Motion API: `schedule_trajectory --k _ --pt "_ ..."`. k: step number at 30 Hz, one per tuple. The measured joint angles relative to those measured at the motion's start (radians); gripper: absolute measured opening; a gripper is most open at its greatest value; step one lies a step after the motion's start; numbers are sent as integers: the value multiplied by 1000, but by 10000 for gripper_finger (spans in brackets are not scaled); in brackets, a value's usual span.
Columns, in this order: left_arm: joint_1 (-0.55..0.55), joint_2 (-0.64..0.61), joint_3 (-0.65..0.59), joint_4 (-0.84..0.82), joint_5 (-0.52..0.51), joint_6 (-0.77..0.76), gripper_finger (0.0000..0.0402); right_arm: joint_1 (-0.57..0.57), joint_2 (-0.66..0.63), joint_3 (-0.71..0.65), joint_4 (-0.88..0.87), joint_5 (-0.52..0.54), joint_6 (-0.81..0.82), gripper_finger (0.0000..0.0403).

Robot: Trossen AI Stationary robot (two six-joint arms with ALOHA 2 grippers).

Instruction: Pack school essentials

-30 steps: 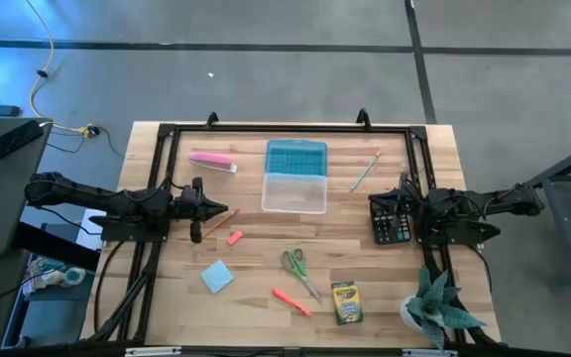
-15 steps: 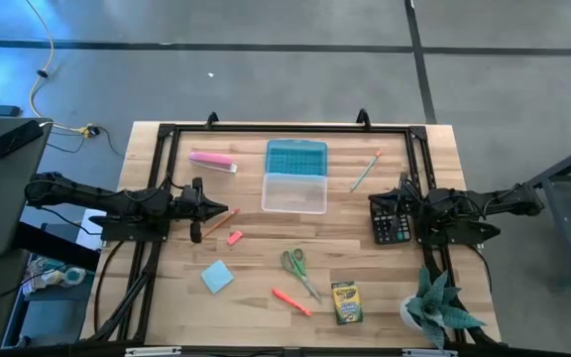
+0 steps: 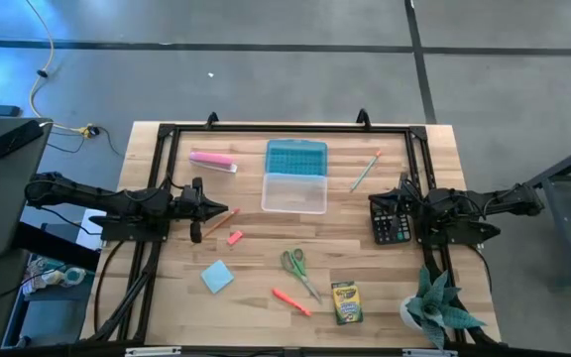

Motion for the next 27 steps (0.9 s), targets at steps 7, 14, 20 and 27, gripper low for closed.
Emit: schedule_trajectory --k 7,14,20,27 --pt "0 0 0 0 0 0 0 0 0 0 0 0 0 0" --pt "0 0 0 0 0 0 0 0 0 0 0 0 0 0" --pt "0 0 0 1 0 0 0 0 0 0 0 0 -42 0" --pt "0 0 0 1 0 0 0 0 0 0 0 0 -42 0"
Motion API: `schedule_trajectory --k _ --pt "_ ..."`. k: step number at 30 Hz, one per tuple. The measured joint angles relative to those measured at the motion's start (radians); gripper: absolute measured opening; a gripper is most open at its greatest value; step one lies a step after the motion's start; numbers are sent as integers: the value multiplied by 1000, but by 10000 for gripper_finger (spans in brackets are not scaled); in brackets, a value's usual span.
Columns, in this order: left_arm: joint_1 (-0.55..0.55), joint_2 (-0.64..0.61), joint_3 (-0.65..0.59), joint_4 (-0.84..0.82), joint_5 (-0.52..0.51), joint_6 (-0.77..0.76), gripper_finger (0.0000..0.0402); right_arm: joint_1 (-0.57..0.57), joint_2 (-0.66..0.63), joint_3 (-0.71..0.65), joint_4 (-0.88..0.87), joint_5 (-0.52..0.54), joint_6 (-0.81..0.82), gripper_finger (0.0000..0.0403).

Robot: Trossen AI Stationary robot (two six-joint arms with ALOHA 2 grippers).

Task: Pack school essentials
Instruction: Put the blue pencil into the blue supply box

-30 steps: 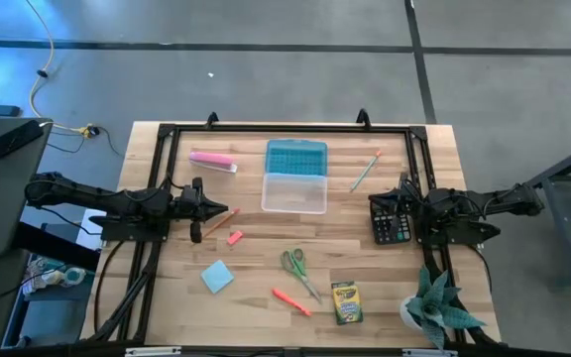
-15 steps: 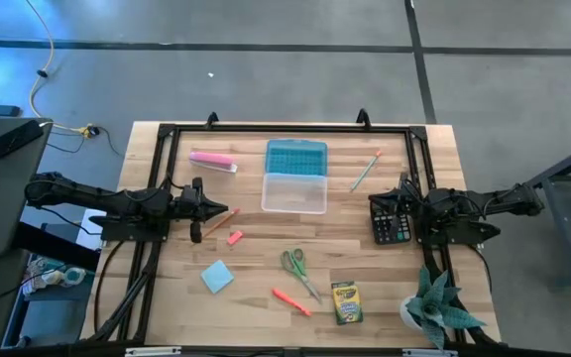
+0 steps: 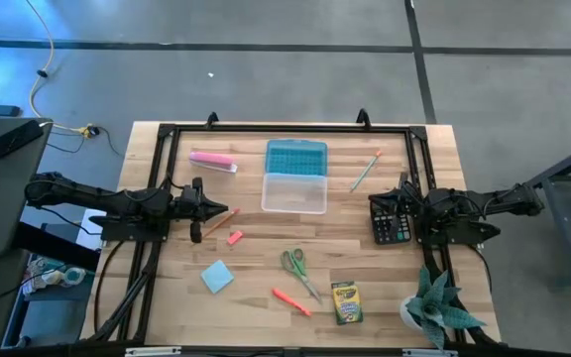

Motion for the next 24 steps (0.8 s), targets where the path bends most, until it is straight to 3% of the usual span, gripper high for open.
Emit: schedule_trajectory --k 4,19,24 --pt "0 0 0 0 0 0 0 0 0 0 3 0 2 0" --pt "0 0 0 0 -51 1 0 0 0 0 80 -1 306 0" --pt "0 0 0 60 -144 60 0 0 0 0 174 59 264 0"
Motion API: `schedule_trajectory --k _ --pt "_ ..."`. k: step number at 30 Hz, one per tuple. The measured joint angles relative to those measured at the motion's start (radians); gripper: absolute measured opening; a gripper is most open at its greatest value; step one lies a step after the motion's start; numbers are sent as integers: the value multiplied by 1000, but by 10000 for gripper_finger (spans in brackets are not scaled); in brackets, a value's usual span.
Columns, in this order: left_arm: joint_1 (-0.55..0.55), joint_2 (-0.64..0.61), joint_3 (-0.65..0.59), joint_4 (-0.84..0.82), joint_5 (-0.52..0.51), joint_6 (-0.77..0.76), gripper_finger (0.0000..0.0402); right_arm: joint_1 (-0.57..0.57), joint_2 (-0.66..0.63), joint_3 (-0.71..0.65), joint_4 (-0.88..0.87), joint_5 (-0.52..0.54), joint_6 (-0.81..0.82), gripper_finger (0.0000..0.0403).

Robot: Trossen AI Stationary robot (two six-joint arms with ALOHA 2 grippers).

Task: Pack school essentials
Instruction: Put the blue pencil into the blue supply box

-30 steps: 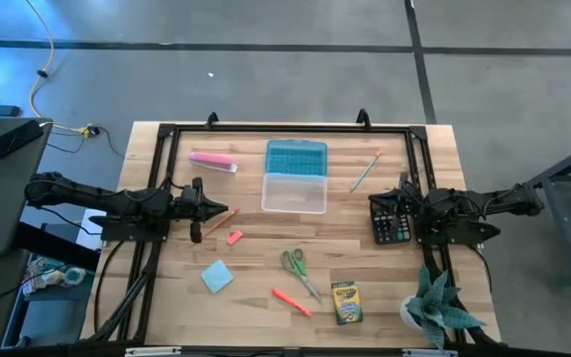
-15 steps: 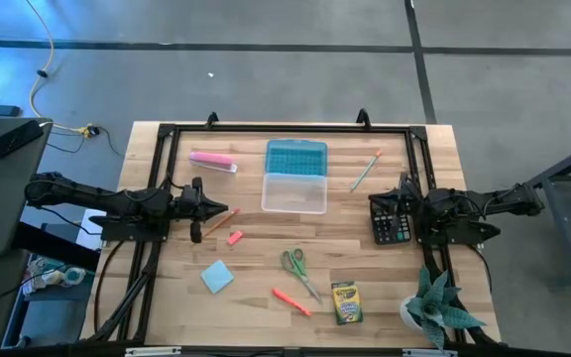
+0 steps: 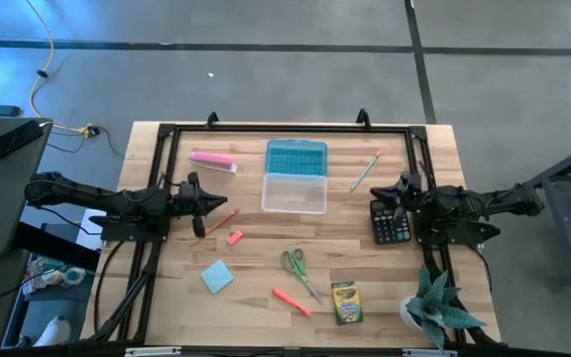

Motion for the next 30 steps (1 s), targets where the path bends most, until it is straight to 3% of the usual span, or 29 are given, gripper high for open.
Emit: schedule_trajectory --k 7,13,18,25,30 --pt "0 0 0 83 -105 70 0 -2 0 5 226 123 -191 1" --pt "0 0 0 83 -118 110 0 -70 18 118 194 254 -219 18" --pt "0 0 0 83 -120 159 0 -160 85 254 11 339 -140 44" --pt "0 5 0 60 -165 202 0 -321 250 495 -371 346 89 71" --pt "0 17 0 44 -157 203 0 -456 422 644 -566 235 233 72"
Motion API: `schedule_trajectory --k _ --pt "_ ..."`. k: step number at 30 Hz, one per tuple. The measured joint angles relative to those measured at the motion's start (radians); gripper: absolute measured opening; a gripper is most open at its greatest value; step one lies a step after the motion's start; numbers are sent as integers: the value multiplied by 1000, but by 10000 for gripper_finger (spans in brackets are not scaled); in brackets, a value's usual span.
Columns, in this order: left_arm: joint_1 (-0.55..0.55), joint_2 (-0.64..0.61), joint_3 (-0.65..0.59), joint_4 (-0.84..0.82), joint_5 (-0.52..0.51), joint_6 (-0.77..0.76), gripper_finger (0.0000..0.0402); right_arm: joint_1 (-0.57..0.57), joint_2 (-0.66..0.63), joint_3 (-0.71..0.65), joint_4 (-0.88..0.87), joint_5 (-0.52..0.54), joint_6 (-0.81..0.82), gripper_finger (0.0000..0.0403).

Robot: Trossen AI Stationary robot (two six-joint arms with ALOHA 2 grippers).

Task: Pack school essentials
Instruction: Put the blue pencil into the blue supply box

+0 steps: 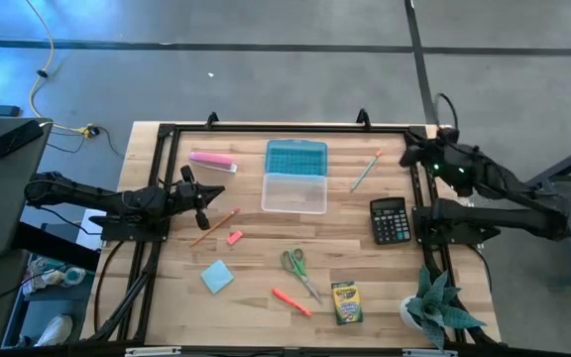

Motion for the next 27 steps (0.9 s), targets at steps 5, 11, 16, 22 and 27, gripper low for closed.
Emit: schedule_trajectory --k 5,11,16,22,27 --pt "0 7 0 0 2 23 0 -171 190 133 -144 -178 66 72" --pt "0 7 0 -1 3 79 0 -390 375 275 -300 -364 124 73" --pt "0 7 0 0 -2 97 0 -550 478 323 -408 -532 115 73" --pt "0 7 0 -1 -4 97 0 -700 545 268 -436 -700 80 73" --pt "0 7 0 -1 -5 97 0 -751 605 192 -364 -770 96 73"
